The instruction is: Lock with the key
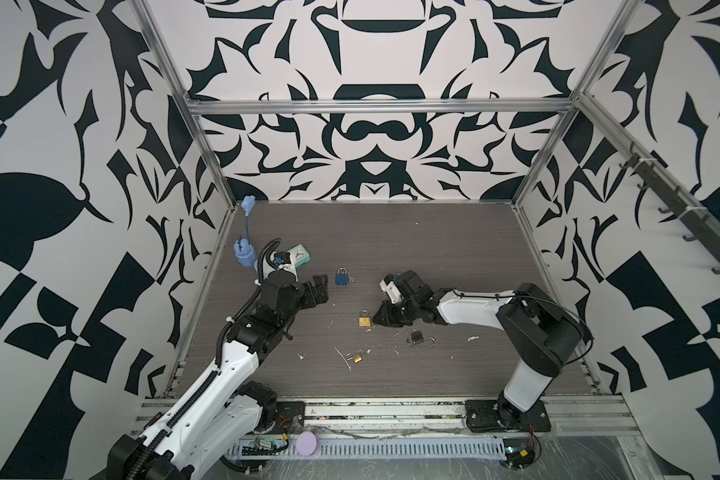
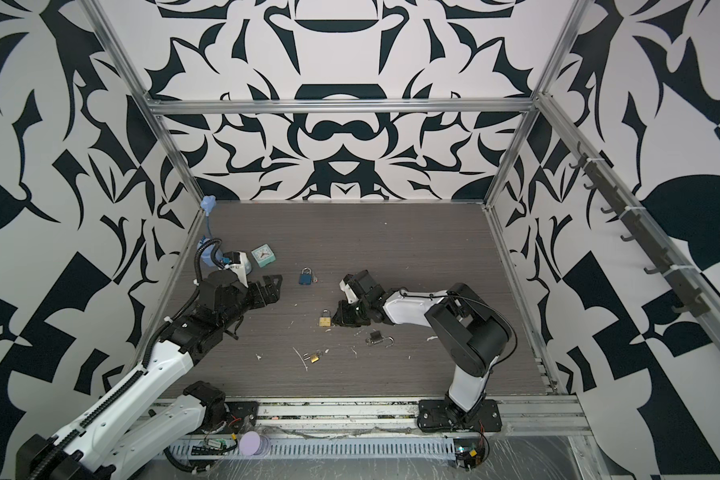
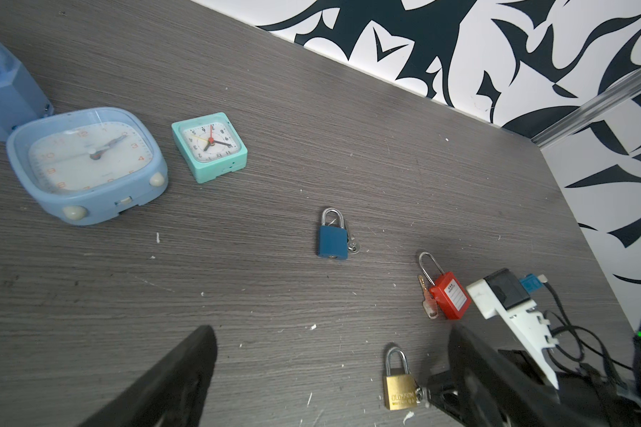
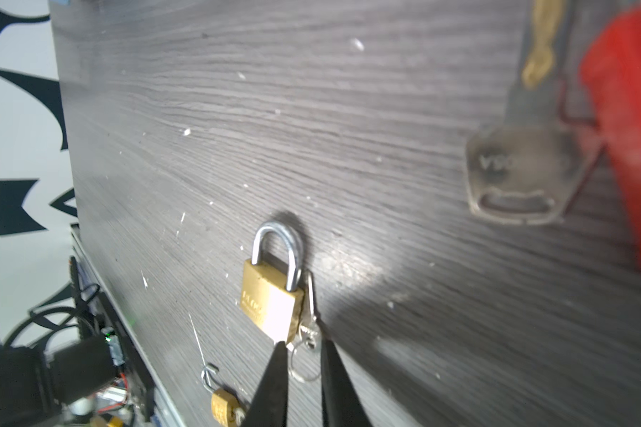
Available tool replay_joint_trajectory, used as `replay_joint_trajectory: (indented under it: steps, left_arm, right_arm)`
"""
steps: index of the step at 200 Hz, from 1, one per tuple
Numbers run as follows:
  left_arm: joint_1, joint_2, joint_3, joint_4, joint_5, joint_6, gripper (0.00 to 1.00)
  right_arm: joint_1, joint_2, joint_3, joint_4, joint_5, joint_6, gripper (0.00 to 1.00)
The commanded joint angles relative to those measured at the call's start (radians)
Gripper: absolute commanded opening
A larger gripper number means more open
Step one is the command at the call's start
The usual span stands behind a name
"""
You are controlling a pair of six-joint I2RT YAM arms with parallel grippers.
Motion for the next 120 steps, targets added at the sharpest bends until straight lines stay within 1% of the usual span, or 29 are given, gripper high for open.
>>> replay_joint_trajectory:
  steps: [1, 28, 56, 63, 74, 88, 110, 120]
  left_arm:
    - [0.004, -0.030, 0.017, -0.028, -0.009, -0.027, 0.99]
    - [0.004, -0.056, 0.028, -0.096, -0.038, -0.082, 0.99]
    - [0.004, -0.065, 0.068, -0.219, -0.006, -0.116, 0.99]
    - [0.003, -0.067, 0.080, -0.243, 0.021, -0.105, 0.99]
    - [0.002, -0.074, 0.088, -0.258, 0.095, -0.090, 0.99]
    - [-0.004, -0.091, 0.092, -0.263, 0.164, -0.082, 0.99]
    - [-0.063, -0.104, 0.095, -0.302, 0.165, -0.127, 0.99]
    - [-0.117, -0.091, 0.111, -0.348, 0.123, -0.169, 0.99]
  right_arm:
    - [0.005, -0.083, 0.029, -0.036, 0.042, -0.043, 0.29]
    - [0.005, -0.166, 0.060, -0.115, 0.088, -0.120, 0.46]
    - [0.006, -0.286, 0.039, -0.151, 0.121, -0.187, 0.64]
    - [0.005, -0.317, 0.024, -0.154, 0.125, -0.198, 0.67]
    - [0.005, -0.367, -0.004, -0.155, 0.132, -0.205, 0.71]
    - [0.005, -0.427, -0.044, -0.155, 0.125, -0.213, 0.73]
    - [0.005, -0.508, -0.107, -0.169, 0.093, -0.239, 0.79]
    - [0.006, -0.537, -0.125, -0.192, 0.077, -0.258, 0.82]
